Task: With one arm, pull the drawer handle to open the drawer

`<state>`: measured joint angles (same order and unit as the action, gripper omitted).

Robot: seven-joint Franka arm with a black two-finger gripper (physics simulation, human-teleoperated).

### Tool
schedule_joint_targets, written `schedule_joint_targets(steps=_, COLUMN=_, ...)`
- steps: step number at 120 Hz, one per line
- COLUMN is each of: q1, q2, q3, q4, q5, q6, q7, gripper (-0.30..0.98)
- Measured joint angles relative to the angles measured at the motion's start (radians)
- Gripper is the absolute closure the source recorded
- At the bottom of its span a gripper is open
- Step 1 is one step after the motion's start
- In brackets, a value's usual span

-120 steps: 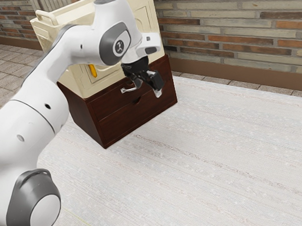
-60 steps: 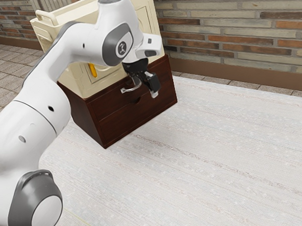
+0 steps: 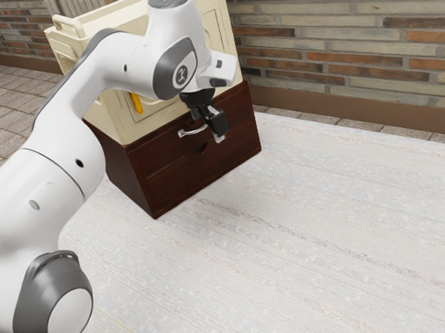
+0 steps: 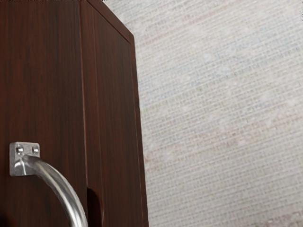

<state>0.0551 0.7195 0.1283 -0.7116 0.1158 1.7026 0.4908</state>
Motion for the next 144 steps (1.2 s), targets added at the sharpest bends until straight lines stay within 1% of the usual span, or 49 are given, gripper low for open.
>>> schedule_joint_targets(steps=119, q1=-0.002, q2=0.014, q3=0.0, q4=-0.021, q5=0.011, q6=0.011, q7=0.048, gripper=0.0)
schedule_joint_targets(steps=135, q1=-0.002, q2=0.015, q3=0.017, q4=-0.025, q5=0.01, q6=0.011, q7=0.052, gripper=0.02)
schedule_joint_targets(steps=144, q1=-0.004, q2=0.015, q3=0.02, q4=-0.025, q5=0.008, q6=0.012, q7=0.056, gripper=0.0)
